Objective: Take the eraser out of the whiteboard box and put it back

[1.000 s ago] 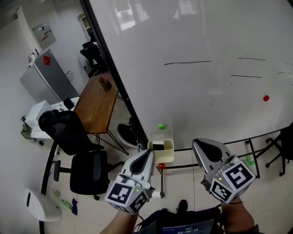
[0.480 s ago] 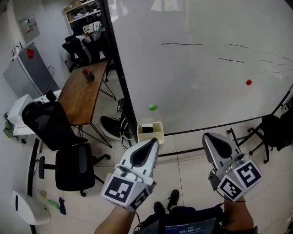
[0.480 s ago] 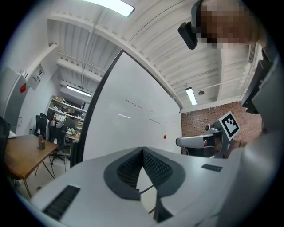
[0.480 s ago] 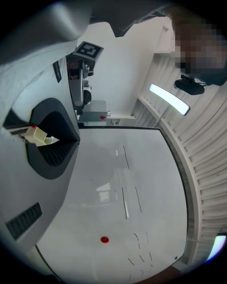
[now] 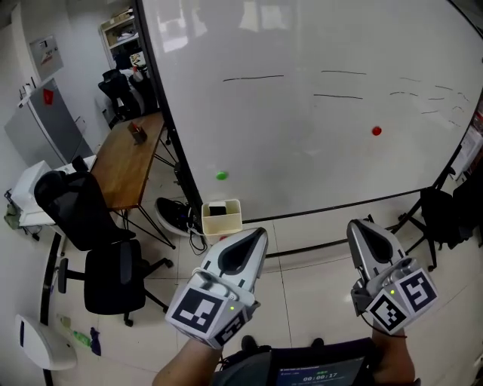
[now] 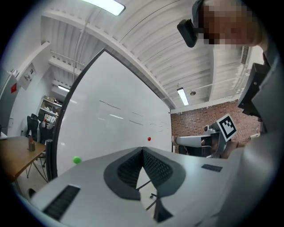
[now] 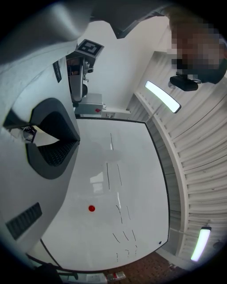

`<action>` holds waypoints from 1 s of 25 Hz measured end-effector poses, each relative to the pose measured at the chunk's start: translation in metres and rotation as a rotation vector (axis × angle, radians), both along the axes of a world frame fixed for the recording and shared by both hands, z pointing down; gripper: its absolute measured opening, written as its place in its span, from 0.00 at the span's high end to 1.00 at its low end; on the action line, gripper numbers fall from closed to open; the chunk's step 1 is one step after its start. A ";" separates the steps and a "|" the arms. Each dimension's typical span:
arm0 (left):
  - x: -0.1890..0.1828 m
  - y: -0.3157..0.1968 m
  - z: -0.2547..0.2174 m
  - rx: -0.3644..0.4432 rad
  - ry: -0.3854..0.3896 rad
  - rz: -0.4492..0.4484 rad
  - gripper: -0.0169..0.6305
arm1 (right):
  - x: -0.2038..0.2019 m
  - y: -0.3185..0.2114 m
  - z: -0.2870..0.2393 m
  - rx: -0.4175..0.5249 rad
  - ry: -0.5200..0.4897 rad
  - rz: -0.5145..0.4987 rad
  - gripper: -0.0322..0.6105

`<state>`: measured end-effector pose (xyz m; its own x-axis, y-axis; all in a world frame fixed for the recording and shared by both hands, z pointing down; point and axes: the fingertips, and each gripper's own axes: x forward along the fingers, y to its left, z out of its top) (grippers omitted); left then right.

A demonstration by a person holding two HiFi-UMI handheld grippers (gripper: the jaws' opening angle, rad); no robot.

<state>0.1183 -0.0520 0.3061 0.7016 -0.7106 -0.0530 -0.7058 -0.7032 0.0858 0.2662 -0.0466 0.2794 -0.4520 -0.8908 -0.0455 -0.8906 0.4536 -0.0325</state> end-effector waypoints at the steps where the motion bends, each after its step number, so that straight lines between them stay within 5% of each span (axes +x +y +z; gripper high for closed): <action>1: 0.015 0.007 -0.001 -0.003 0.003 -0.004 0.93 | 0.016 0.007 0.000 0.001 0.009 -0.001 0.92; 11: 0.171 0.055 -0.029 0.023 -0.025 -0.047 0.93 | 0.176 0.059 -0.019 -0.003 -0.012 -0.039 0.92; 25: 0.191 0.072 -0.030 0.035 -0.049 -0.063 0.93 | 0.193 0.068 -0.020 0.006 -0.035 -0.056 0.92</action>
